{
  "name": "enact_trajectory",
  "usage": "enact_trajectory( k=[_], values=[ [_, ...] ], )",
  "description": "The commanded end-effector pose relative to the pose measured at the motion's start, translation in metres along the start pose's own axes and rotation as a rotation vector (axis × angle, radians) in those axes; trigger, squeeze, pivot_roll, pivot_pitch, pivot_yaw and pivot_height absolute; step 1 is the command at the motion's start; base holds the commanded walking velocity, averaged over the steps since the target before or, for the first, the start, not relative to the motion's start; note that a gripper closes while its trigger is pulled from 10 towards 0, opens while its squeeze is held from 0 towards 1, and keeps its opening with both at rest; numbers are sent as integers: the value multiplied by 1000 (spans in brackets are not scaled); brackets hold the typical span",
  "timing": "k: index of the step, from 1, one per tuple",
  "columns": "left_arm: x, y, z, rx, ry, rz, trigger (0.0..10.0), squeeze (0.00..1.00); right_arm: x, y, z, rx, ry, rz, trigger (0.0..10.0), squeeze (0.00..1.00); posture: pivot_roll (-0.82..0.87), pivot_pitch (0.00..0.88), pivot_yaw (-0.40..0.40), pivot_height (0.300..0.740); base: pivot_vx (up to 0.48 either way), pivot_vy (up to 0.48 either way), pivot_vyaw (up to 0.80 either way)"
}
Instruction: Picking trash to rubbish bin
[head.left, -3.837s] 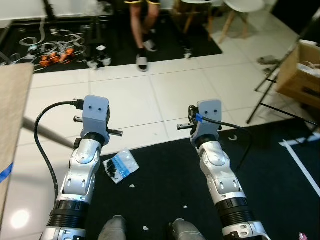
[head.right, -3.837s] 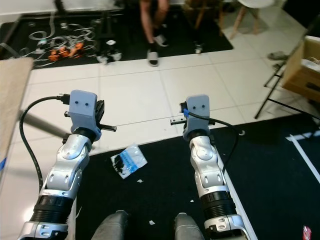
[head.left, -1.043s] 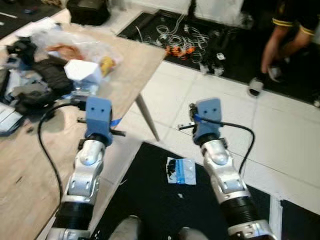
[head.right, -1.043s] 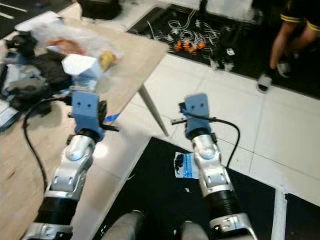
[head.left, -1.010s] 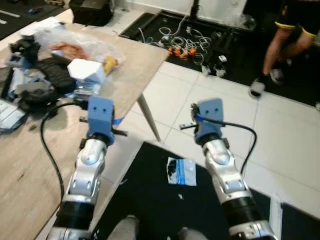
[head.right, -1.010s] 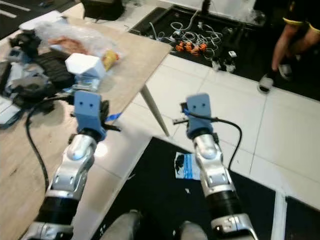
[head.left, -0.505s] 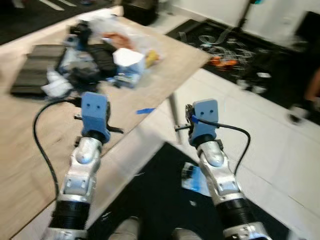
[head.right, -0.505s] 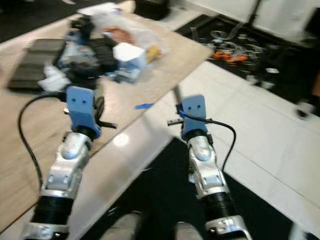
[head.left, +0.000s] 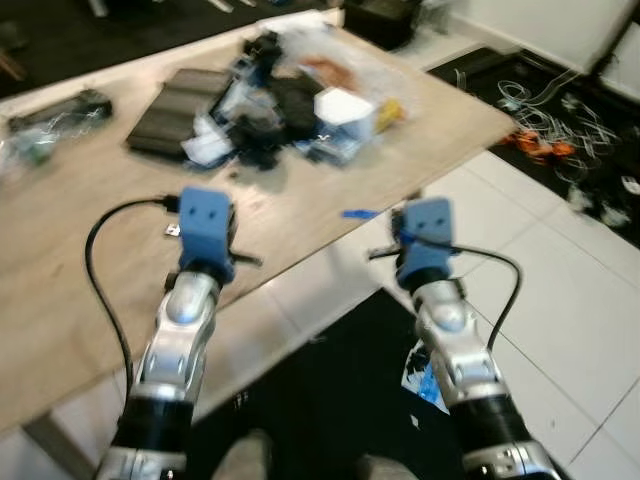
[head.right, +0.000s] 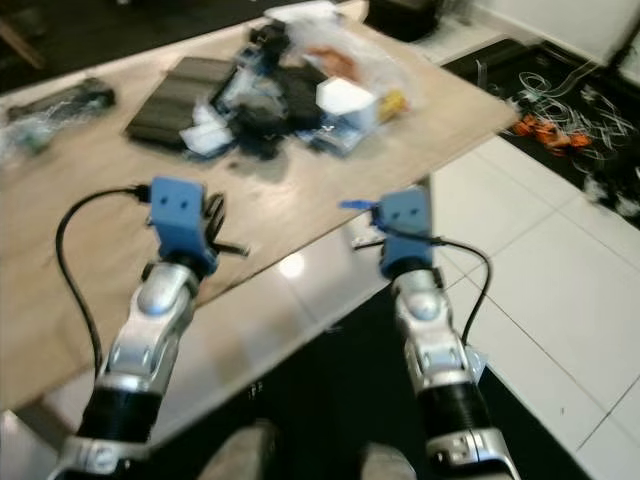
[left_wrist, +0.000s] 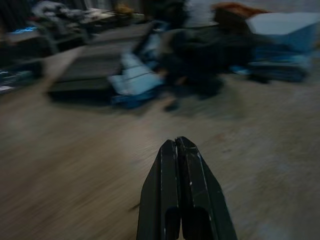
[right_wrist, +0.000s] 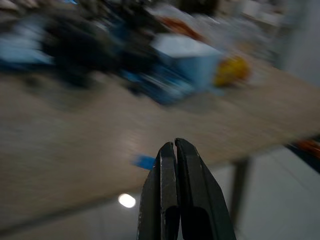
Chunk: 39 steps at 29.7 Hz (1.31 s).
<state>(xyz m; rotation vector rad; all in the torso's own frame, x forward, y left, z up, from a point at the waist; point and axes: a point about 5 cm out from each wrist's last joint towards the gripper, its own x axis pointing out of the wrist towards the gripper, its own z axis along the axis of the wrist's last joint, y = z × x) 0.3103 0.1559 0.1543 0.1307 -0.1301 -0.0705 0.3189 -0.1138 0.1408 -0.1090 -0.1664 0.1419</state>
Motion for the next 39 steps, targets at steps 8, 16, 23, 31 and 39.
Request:
enact_trajectory(
  k=[8,16,23,31,39],
  values=[
    [-1,-3,-5,3,27,-8,10000,0,-2,-4,-7,1,31,-7,10000,0,39,95,-20,740,0,0,800],
    [0,-5,-4,12,29,-16,10000,0,-2,-5,-7,2,31,-13,10000,0,39,97,-17,740,0,0,800],
    [-2,-6,-7,18,45,-26,10000,0,-3,-4,-7,6,34,-7,10000,0,38,101,-23,740,0,0,800],
    [-3,-7,-9,23,65,-34,10000,0,-3,-4,-7,7,33,-8,10000,0,37,99,-21,740,0,0,800],
    [-3,-8,-10,24,75,-40,10000,0,-4,-4,-8,13,36,-14,10000,0,35,92,-17,740,0,0,800]
  ],
)
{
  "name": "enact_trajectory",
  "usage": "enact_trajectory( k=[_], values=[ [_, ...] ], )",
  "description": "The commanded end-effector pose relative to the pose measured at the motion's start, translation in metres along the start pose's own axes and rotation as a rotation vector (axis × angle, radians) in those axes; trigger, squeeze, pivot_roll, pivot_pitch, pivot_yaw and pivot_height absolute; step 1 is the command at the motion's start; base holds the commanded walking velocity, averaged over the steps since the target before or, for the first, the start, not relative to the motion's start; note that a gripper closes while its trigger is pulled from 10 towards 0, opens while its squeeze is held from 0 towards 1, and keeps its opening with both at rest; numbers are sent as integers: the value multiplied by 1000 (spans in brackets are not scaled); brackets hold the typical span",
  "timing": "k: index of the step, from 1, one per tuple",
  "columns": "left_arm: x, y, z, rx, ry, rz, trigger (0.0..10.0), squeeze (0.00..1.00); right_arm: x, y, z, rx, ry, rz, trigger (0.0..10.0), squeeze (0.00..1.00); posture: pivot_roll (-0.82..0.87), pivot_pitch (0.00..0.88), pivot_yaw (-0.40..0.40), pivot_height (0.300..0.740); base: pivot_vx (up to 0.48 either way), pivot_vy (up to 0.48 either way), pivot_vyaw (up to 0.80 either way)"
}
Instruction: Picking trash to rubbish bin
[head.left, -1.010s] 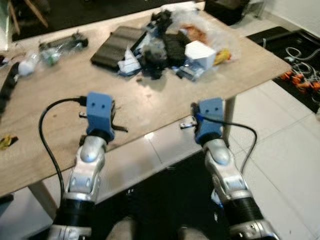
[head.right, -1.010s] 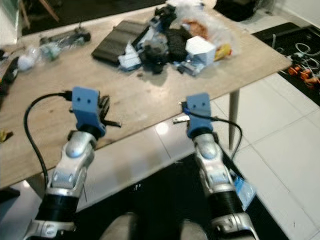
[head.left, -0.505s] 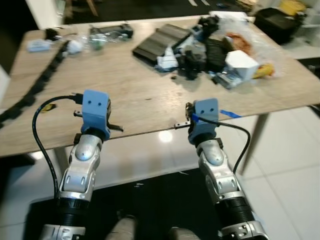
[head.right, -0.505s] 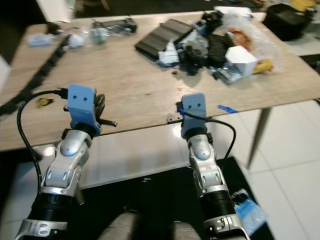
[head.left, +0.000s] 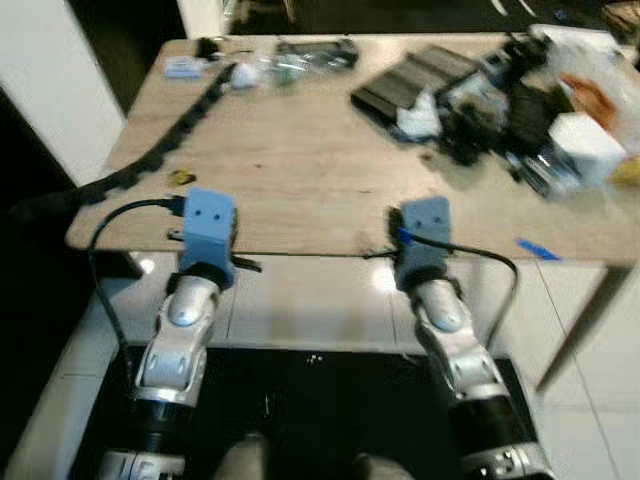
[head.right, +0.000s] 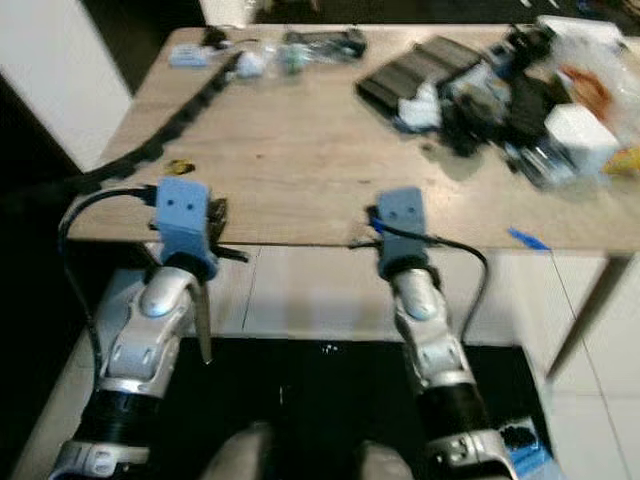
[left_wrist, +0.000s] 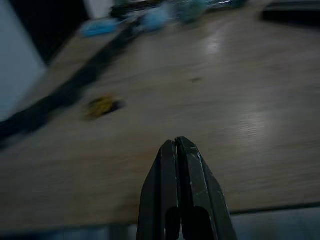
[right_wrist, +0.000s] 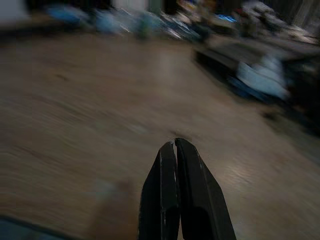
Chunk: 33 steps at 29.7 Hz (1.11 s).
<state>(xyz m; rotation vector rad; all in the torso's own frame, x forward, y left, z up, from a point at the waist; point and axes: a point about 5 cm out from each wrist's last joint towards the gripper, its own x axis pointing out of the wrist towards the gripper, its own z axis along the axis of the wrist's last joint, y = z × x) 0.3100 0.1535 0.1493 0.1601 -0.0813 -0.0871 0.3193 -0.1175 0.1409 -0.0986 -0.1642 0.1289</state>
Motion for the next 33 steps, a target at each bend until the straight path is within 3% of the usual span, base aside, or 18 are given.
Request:
enact_trajectory(
  k=[1,18,23,33],
  values=[
    [-2,-5,-6,-4,29,-19,10000,0,-4,0,-8,4,34,-2,10000,0,34,89,-16,740,0,0,619],
    [-2,-6,-7,-29,50,-19,10000,0,-3,-5,-10,55,59,-26,10000,0,32,100,-17,740,0,0,0],
    [-2,-6,-8,-28,52,-21,10000,0,-5,-5,-13,55,75,-23,10000,0,30,101,-16,740,0,0,-800],
    [-1,-5,-7,-23,51,-12,10000,0,-4,-5,-12,39,68,-18,10000,0,34,108,-20,740,0,0,0]
  ],
)
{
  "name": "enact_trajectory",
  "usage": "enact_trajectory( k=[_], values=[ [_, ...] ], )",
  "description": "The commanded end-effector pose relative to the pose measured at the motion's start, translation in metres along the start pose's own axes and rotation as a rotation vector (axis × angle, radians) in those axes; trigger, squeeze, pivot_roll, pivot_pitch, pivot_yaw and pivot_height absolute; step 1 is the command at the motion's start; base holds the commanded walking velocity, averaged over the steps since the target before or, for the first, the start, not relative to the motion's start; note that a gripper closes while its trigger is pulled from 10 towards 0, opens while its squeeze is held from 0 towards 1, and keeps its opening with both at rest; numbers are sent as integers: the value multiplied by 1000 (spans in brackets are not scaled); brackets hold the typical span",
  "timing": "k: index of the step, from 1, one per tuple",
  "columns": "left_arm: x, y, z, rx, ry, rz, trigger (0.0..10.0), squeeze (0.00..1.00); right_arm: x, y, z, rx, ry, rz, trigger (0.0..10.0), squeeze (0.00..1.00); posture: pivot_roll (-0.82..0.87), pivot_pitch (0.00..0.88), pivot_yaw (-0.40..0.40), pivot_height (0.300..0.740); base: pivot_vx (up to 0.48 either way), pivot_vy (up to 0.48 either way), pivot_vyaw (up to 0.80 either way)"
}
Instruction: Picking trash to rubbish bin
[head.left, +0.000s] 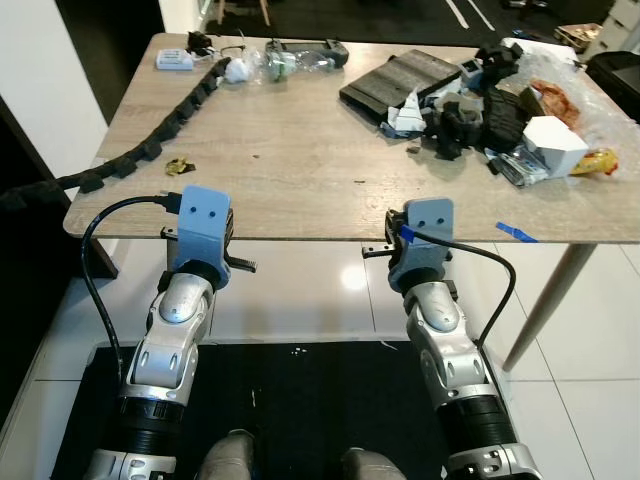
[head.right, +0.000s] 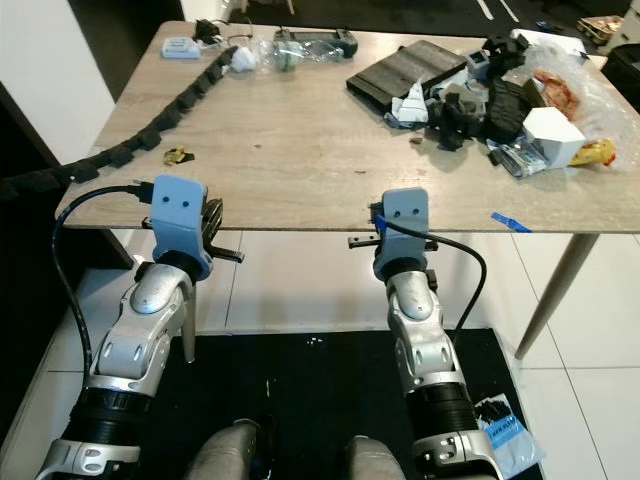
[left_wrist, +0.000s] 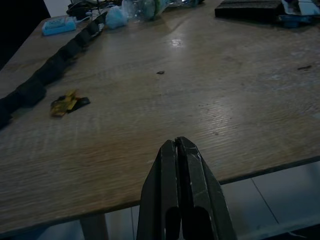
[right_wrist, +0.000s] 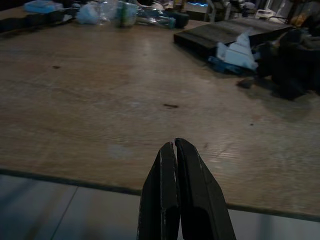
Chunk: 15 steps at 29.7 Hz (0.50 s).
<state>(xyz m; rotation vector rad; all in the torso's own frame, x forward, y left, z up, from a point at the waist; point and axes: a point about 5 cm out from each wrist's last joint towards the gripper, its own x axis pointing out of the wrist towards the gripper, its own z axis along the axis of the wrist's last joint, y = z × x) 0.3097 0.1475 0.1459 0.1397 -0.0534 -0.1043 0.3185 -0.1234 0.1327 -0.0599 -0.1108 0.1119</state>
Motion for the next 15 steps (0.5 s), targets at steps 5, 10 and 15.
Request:
enact_trajectory(
  k=[5,10,15],
  values=[
    [-2,3,-5,-3,23,13,10000,0,0,1,-3,0,15,4,10000,0,37,110,-22,740,0,0,0],
    [-2,3,-4,-14,21,12,10000,0,0,1,-3,-2,17,6,10000,0,36,113,-22,740,0,0,0],
    [-2,3,-3,-4,16,17,10000,0,0,1,-4,-4,19,4,10000,0,33,112,-22,740,0,0,0]
  ],
)
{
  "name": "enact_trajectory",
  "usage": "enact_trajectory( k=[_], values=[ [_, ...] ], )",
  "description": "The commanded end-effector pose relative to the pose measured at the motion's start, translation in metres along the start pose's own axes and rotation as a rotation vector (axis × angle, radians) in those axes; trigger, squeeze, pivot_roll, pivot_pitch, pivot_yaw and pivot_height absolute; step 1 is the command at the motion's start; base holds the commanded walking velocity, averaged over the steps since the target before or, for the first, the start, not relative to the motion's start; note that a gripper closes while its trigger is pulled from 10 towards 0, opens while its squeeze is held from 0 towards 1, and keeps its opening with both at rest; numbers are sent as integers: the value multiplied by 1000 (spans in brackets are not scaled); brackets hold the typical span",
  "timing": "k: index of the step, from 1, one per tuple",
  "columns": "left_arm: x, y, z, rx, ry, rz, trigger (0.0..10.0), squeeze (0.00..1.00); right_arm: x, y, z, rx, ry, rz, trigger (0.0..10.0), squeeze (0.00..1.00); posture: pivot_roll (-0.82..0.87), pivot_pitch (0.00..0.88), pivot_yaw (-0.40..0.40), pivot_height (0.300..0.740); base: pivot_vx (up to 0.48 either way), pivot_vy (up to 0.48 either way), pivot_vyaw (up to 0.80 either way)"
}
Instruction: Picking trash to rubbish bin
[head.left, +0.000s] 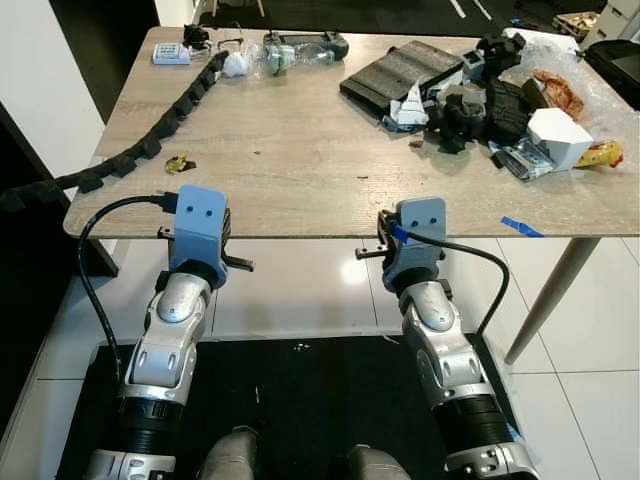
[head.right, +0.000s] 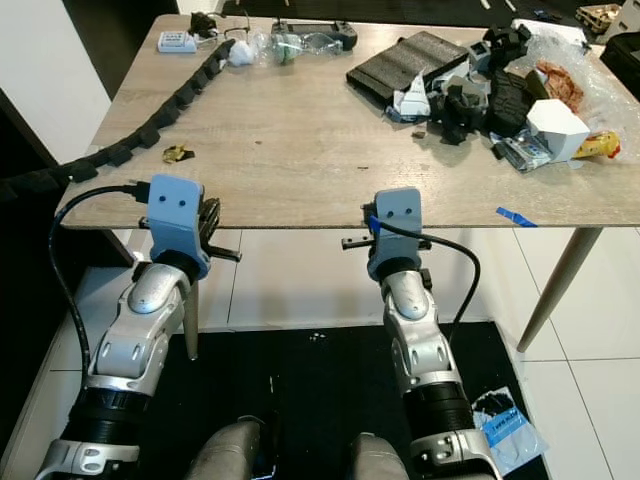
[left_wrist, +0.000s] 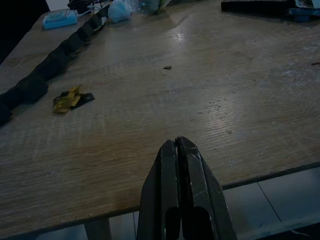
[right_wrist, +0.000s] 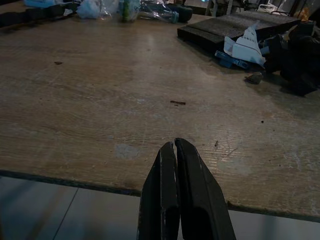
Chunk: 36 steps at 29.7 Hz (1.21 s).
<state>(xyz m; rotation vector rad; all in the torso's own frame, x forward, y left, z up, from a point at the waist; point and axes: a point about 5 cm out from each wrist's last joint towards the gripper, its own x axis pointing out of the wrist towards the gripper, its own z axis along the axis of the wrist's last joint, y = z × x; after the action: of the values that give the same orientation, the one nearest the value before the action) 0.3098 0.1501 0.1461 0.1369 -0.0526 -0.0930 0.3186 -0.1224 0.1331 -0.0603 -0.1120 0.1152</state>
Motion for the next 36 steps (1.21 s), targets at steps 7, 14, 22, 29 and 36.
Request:
enact_trajectory(
  k=[7,14,22,29,36],
  values=[
    [-1,1,-1,-9,1,12,10000,0,0,0,-4,-2,19,1,10000,0,33,113,-23,740,0,0,0],
    [-2,3,6,-35,-45,20,10000,0,0,0,-3,-1,16,4,10000,0,34,113,-26,740,36,0,0],
    [-2,1,7,-38,-53,14,10000,0,1,0,-3,-1,15,1,10000,0,33,114,-24,740,267,0,0],
    [-2,1,8,-42,-56,9,10000,0,0,1,-3,0,18,2,10000,0,34,116,-24,740,273,0,0],
    [-2,0,8,-45,-56,4,10000,0,0,0,-4,-1,19,1,10000,0,36,118,-23,740,285,0,0]
  ],
)
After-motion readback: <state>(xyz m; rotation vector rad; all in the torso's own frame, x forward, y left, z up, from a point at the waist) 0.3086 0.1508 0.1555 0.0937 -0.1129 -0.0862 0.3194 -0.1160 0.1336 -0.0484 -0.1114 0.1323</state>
